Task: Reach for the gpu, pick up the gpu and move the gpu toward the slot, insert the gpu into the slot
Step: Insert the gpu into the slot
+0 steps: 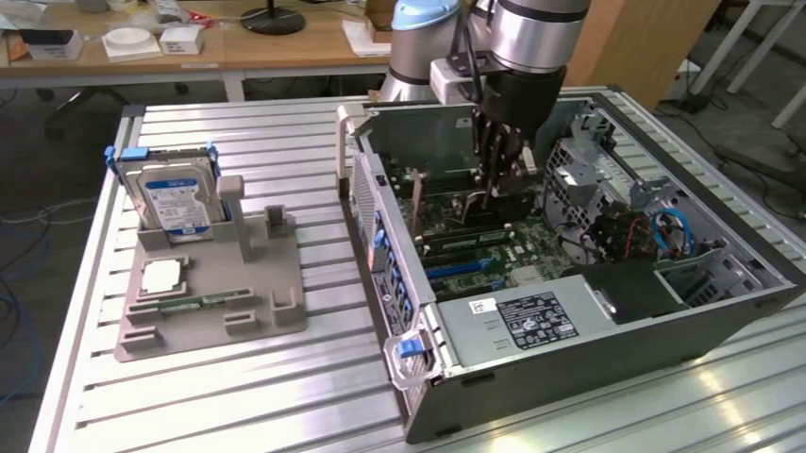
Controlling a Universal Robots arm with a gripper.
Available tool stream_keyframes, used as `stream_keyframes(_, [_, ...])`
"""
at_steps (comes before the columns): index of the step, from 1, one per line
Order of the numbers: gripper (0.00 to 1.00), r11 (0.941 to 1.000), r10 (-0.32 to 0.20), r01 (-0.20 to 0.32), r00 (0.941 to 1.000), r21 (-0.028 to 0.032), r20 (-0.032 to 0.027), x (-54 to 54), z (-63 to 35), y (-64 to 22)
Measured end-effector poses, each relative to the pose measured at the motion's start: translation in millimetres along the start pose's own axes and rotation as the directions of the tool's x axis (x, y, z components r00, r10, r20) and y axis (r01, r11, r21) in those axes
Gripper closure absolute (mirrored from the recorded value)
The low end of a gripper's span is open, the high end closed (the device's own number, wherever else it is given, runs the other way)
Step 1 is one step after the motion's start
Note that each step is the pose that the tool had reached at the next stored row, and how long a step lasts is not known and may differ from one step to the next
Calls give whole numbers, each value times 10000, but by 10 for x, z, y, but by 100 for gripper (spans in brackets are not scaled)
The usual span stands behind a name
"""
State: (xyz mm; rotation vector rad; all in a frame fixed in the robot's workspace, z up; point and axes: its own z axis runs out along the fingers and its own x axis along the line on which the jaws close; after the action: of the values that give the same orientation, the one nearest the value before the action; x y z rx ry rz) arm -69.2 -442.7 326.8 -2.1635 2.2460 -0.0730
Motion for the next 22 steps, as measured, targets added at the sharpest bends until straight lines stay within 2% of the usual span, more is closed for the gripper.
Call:
stream_keyframes(5, [75,10000,-1,1,10000,0,-2,58,25,-2])
stream_keyframes(11, [75,10000,2,-2,10000,0,-3,86,121,3])
stream_keyframes(18, [75,10000,3,-3,10000,-2,60,94,231,8])
stream_keyframes(22, [75,10000,8,-8,9999,-5,141,93,288,11])
